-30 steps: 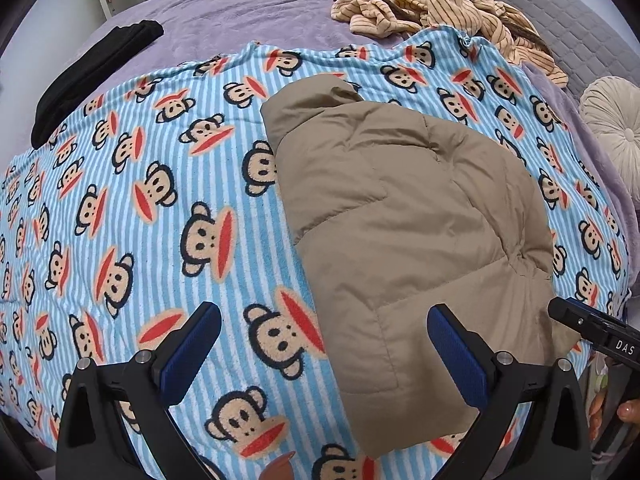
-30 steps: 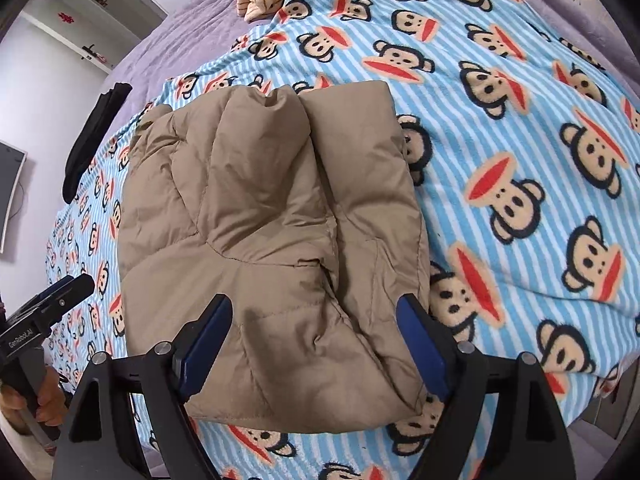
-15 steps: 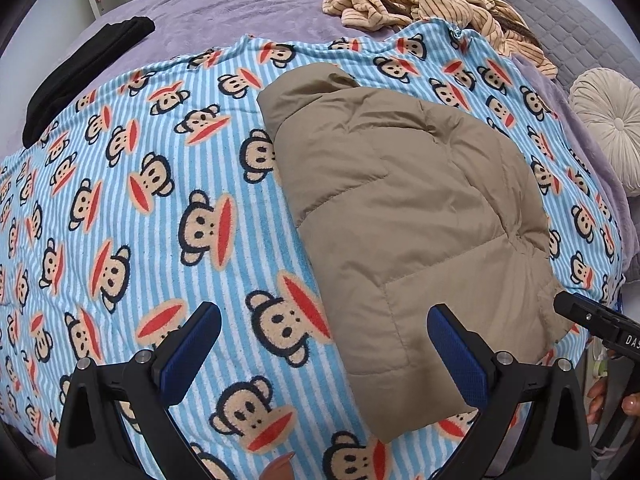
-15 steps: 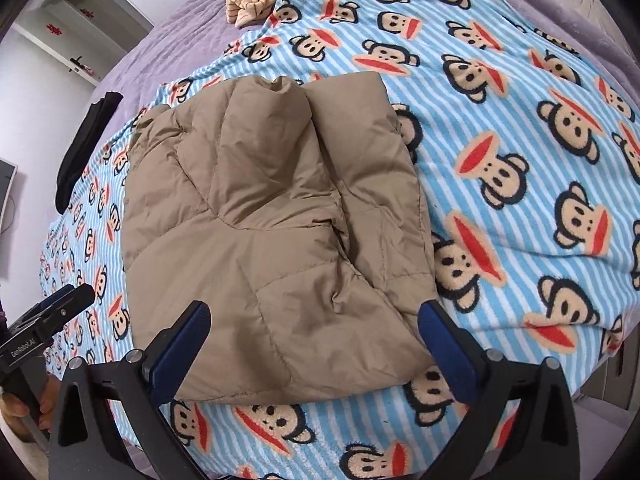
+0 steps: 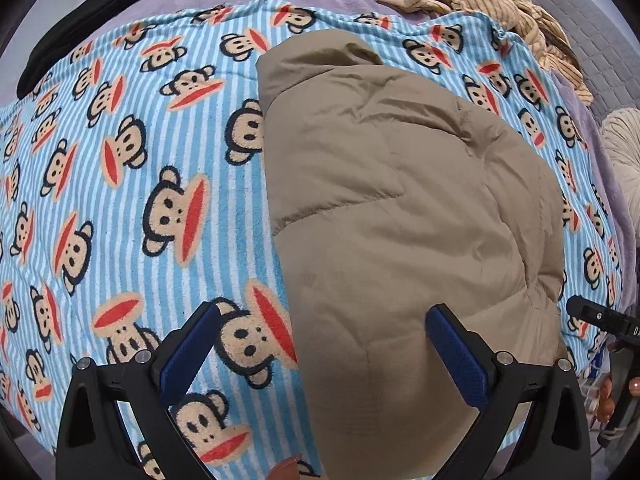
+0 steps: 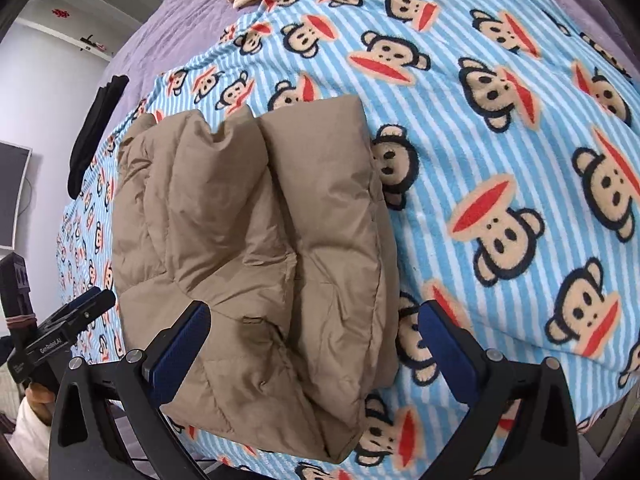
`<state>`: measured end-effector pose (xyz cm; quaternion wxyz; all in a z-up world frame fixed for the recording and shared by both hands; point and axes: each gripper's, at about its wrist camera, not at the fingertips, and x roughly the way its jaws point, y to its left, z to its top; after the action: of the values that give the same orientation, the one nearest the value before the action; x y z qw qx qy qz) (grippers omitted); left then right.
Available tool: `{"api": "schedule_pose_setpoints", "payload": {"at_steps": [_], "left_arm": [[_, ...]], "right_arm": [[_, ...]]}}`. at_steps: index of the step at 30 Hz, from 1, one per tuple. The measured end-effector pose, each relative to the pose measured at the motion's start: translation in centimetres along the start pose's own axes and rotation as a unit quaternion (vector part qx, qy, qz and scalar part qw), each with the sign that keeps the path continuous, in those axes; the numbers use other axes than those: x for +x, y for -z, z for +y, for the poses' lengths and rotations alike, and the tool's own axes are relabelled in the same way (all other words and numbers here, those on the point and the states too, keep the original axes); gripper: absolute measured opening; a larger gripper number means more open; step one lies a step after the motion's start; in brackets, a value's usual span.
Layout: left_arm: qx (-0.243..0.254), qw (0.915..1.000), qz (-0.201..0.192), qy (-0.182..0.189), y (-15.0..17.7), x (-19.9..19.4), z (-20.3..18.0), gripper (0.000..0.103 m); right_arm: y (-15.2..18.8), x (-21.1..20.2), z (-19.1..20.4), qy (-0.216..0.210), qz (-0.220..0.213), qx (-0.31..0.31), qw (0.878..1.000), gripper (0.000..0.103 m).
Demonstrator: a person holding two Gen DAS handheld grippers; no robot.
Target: Fold large clothes
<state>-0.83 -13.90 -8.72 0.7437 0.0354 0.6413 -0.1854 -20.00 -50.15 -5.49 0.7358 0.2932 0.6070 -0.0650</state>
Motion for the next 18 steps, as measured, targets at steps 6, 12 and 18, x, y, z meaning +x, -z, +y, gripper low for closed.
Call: {"api": "schedule_pose_setpoints", "payload": {"at_steps": [6,12,18], "left_arm": [[-0.031,0.9984,0.011,0.047,-1.3,1.4,2.0,0.103],[-0.051,0.9789,0.062,0.188,-1.6,4.0,3.7,0.103],[-0.069,0.9603,0.081,0.258,-1.9,7.4,3.8,0.103]], "right_arm": [[-2.3,1.6,-2.5,-0.019,0.033,0.004,0.999,0.103],[-4.1,3.1,-3.0,-0.095,0.066,-0.007,0.993,0.103],[-5.8,6.7,-2.2,-0.1,0.103,-0.039,0.989,0.103]]}}
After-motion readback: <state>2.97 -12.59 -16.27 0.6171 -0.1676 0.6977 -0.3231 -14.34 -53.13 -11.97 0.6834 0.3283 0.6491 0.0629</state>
